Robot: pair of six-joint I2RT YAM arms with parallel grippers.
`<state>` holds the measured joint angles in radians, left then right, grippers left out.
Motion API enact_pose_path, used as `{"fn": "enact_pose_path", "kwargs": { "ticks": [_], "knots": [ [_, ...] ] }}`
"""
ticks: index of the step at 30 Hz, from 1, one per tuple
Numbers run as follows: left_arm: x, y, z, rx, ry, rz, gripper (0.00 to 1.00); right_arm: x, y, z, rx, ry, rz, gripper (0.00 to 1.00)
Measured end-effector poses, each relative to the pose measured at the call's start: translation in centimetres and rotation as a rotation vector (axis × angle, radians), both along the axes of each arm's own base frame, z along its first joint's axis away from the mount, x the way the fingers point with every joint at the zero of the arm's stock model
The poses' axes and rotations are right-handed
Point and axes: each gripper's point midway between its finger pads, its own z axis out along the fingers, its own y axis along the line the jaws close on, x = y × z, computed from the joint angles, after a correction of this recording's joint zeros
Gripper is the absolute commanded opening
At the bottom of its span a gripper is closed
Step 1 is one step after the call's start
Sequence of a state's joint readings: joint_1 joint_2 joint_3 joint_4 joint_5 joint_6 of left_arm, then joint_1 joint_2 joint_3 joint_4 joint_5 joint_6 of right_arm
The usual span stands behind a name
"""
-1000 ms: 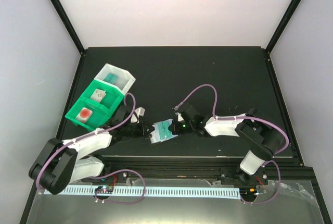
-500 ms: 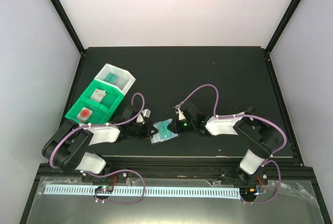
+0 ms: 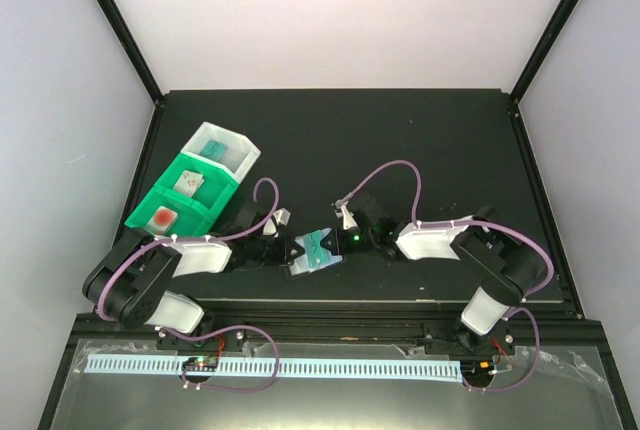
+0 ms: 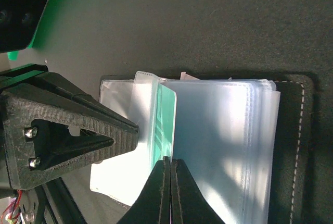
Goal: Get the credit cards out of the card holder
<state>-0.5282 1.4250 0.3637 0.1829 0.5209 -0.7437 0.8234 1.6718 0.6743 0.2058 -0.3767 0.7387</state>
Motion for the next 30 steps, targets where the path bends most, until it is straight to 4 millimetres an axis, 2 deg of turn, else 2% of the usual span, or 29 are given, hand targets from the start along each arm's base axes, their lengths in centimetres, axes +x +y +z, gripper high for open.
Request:
{"fn": "enact_pose_path", "kwargs": {
  "ticks": [9,12,15,22,30],
  "knots": [
    [0.0,0.0,0.0,0.001,0.000,0.000,0.08,0.3,-1.2,1.2,-0.010,-0.029,-0.040,0.01],
    [0.0,-0.1,0.1,-0.005,-0.001,0.000,0.17,0.6,-1.6,1.6,-0.020,-0.043,-0.062,0.01],
    [0.1,-0.2,0.6,-0.014,-0.007,0.008,0.33,0.7,-2.0,2.0,-0.027,-0.052,-0.079,0.01],
    [0.3,-0.2,3.7,-0.056,-0.069,0.022,0.54,0.8,-2.6,3.7,-0.010,-0.070,-0.111,0.01],
    [0.4,-0.7,7.8,-0.160,-0.145,0.027,0.63,0.2,-2.2,7.7,0.131,-0.094,-0.115,0.01]
  ]
}}
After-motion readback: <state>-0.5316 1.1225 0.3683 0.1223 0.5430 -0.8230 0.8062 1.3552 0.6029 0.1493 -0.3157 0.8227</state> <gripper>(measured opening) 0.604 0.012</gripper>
